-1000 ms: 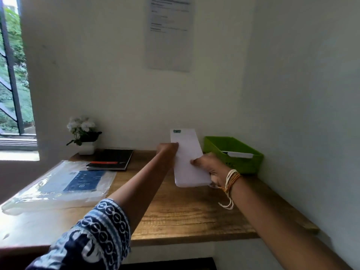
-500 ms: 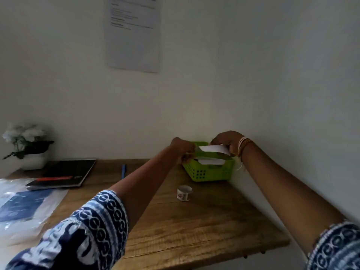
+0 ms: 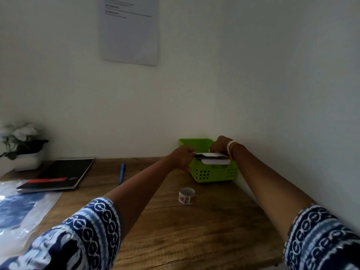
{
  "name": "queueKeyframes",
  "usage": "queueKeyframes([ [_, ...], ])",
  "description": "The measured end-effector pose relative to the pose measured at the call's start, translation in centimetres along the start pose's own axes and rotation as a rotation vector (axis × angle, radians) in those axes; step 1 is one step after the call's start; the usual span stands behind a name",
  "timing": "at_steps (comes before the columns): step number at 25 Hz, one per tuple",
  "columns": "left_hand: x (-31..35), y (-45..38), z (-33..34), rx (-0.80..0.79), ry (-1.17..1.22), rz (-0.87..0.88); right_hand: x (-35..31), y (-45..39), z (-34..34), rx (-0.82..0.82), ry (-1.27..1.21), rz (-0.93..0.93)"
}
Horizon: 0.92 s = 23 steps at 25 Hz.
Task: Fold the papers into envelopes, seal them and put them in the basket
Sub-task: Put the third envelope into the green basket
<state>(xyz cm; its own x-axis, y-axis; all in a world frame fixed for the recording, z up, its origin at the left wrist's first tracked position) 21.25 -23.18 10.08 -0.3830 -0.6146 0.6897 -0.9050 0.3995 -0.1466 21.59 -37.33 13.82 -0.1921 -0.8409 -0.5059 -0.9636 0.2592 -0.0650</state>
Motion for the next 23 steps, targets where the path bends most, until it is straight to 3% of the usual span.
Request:
queueKeyframes([
  [2, -0.3, 0.3, -0.1, 0.019, -0.115, 0.066, 0.2, -0.7, 0.8, 0.005, 0.130, -0.050],
  [4, -1.0, 1.3, -0.7, 0.052, -0.172, 0.079, 0.5, -1.8, 0.6, 0.115, 0.075, -0.058],
  [6, -1.7, 2.9, -1.8, 0.109, -0.194, 0.107, -0.8, 0.3, -0.7, 0.349, 0.003, -0.138],
  [8, -3.6, 4.8, -2.7, 0.155, -0.153, 0.083, -3.0, 5.5, -1.3, 0.617, -0.145, -0.348],
  [9, -5.1, 5.9, -3.2, 0.176, -0.142, 0.048, -3.6, 8.1, -0.7, 0.669, -0.226, -0.440],
  [11, -8.8, 7.8, -4.0, 0.201, -0.164, -0.056, -4.9, 11.5, 2.2, 0.559, -0.253, -0.522],
  [14, -13.2, 10.2, -6.1, 0.327, -0.140, -0.176, -4.4, 12.1, 8.7, 0.169, -0.085, -0.394],
  [16, -15.3, 11.5, -8.0, 0.456, -0.135, -0.267, -3.4, 11.9, 11.6, -0.002, 0.019, -0.295],
  [18, -17.1, 12.3, -9.3, 0.517, -0.168, -0.365, -3.4, 11.6, 13.3, -0.062, 0.027, -0.289],
  [23, -17.8, 11.1, -10.1, 0.468, -0.320, -0.465, -5.5, 9.3, 14.4, 0.020, -0.131, -0.294],
])
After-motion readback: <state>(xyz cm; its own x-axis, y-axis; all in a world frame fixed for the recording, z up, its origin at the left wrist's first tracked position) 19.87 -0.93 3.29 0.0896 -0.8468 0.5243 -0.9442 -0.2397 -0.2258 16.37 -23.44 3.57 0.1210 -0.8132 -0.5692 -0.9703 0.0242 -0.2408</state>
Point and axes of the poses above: each hand's wrist, its own y-axis away from the middle knuckle, its own z-axis out of the palm, x = y × z, the point moved 10 cm from there along -y, towards the middle knuckle, and after that the axes turned 4 degrees about -y, right-handed, at the moved point
